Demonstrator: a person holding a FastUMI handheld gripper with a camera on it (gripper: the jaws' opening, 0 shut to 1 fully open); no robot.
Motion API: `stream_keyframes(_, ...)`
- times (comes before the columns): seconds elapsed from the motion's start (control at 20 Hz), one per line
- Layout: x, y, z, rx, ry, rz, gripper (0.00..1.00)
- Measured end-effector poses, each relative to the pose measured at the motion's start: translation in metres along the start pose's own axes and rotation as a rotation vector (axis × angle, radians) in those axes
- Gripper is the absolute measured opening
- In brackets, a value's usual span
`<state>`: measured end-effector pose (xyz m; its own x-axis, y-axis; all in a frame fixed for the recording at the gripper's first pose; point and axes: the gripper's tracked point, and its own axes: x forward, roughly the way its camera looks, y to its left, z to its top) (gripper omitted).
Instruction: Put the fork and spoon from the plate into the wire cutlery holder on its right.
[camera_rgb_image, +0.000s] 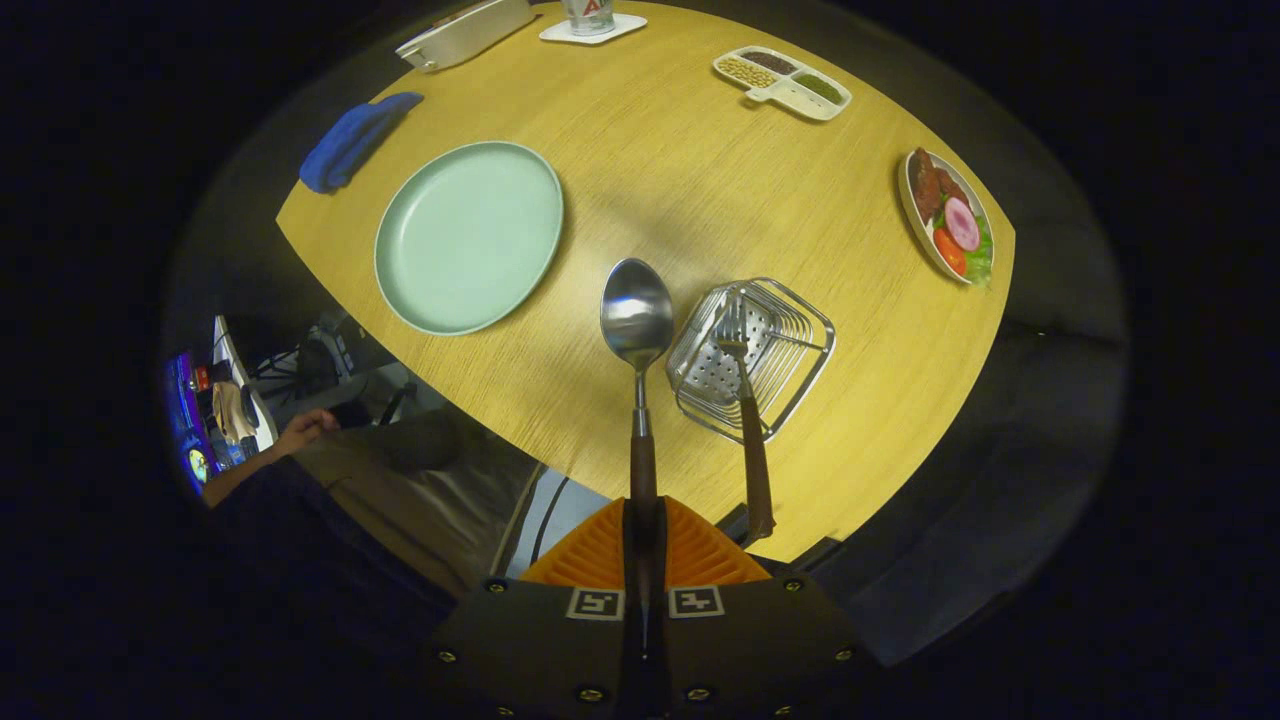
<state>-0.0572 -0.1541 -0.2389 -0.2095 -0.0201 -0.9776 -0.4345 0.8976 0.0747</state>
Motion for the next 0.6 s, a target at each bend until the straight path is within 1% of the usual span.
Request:
stream_keyframes(0.2,-0.003,-0.021,-0.011,0.069,0.017,0.002,0.02)
stream_keyframes(0.4,-0.002,-0.028,-0.015,0.128,0.031,0.03,0.02)
stream_keyframes(0.6,0.003,-0.04,-0.015,0.183,0.072,0.034,0.02)
